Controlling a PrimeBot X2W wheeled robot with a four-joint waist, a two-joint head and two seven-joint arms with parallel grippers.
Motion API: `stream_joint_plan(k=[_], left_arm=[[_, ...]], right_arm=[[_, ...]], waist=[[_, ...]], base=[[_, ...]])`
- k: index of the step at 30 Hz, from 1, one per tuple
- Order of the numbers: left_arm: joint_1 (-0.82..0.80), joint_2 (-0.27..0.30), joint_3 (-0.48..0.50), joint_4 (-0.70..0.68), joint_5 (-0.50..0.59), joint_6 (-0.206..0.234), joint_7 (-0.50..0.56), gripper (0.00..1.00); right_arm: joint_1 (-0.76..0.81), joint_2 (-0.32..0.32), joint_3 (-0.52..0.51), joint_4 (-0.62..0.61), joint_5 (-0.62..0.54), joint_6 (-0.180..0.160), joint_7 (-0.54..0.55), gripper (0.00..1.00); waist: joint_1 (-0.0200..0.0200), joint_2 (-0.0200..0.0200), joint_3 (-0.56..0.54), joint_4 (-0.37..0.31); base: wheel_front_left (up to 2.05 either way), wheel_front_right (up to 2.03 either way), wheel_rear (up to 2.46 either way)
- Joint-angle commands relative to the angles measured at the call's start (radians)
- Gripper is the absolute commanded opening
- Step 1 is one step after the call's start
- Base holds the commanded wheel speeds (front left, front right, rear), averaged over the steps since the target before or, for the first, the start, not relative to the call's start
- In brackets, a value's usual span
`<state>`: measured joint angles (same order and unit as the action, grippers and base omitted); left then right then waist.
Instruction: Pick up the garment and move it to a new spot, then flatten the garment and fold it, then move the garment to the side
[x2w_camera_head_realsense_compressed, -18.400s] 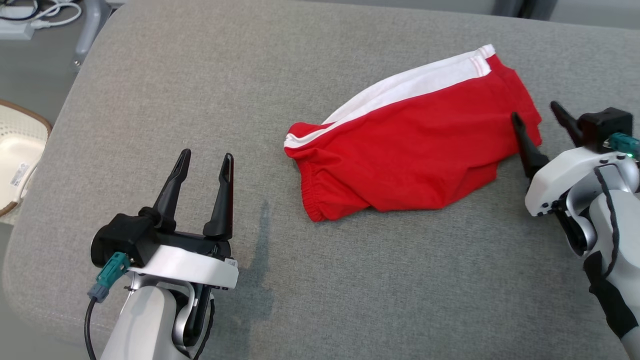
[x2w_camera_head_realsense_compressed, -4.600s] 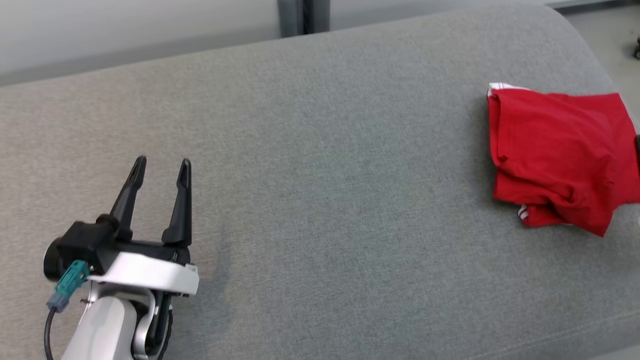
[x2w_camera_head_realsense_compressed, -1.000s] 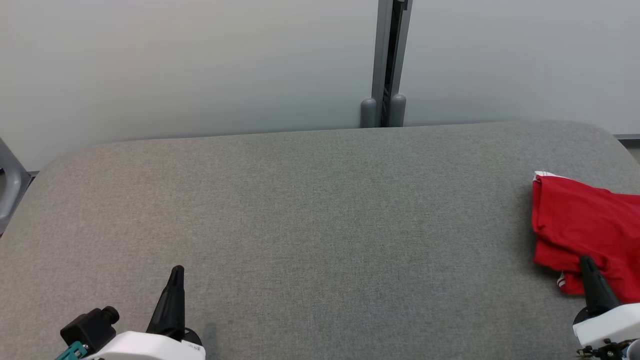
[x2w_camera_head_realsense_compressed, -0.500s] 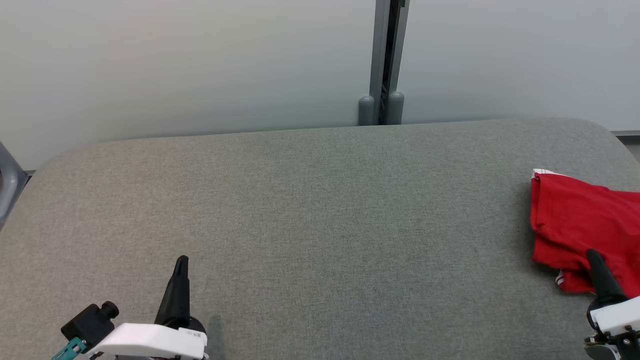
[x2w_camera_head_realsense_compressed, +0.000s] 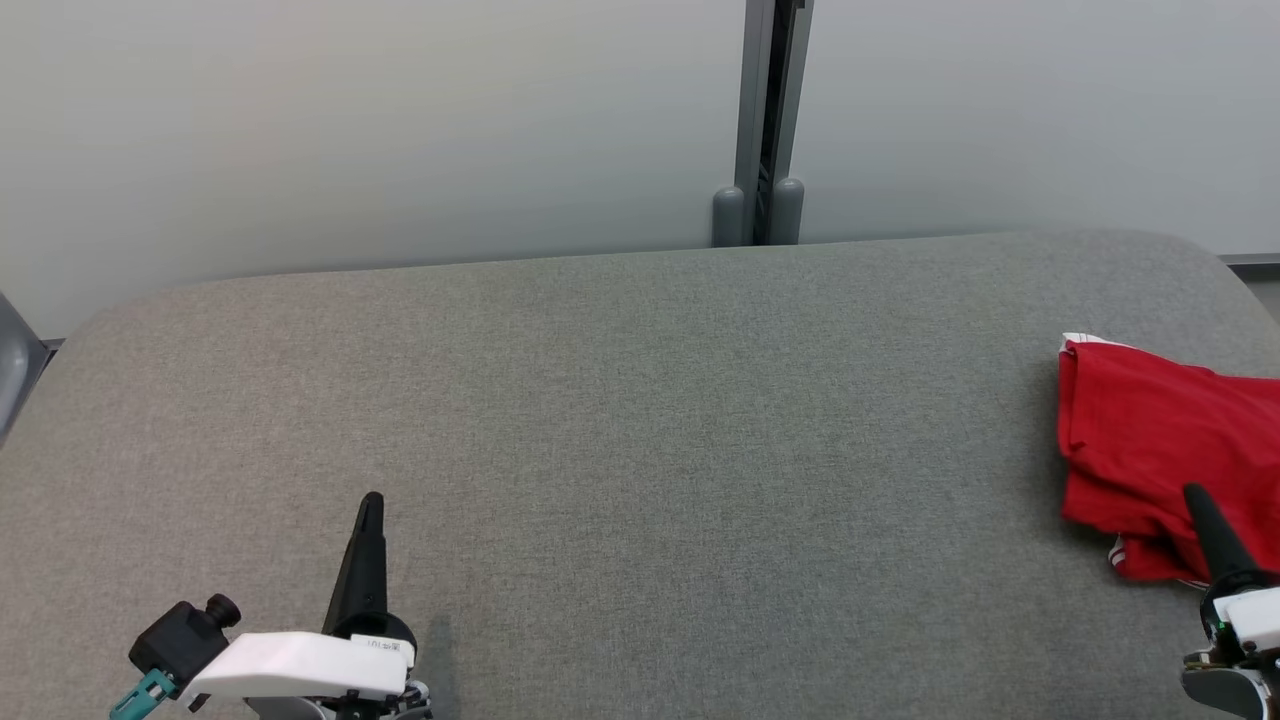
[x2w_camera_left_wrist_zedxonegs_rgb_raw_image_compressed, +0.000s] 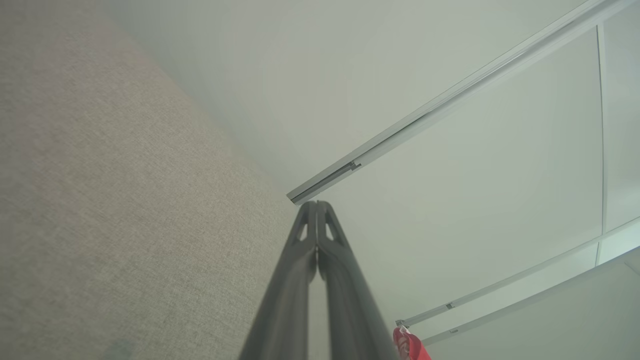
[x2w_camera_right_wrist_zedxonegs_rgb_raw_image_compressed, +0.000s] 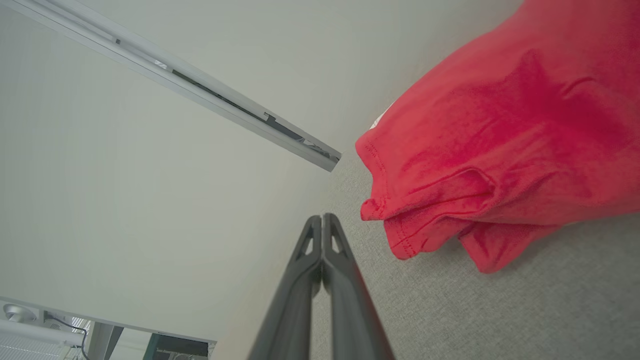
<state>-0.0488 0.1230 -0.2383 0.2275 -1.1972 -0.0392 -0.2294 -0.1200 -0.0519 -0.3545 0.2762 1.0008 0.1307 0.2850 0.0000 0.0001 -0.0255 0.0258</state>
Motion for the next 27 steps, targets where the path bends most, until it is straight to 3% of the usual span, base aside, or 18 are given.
stream_joint_plan(k=[1, 27], left_arm=[[-0.029, 0.003, 0.003, -0.006, -0.027, -0.009, -0.004, 0.00], [-0.068, -0.032, -0.002, 0.013, -0.229, -0.051, -0.018, 0.00]], right_arm=[[-0.028, -0.013, -0.013, -0.001, 0.030, 0.000, 0.012, 0.00], [-0.088, -0.022, -0.076, 0.061, 0.259, 0.000, 0.105, 0.00]], waist=[[0.0000, -0.0001, 0.001, -0.001], [0.0000, -0.0001, 0.012, -0.010]], base=[[0.00, 0.00, 0.00], [0.00, 0.00, 0.00]])
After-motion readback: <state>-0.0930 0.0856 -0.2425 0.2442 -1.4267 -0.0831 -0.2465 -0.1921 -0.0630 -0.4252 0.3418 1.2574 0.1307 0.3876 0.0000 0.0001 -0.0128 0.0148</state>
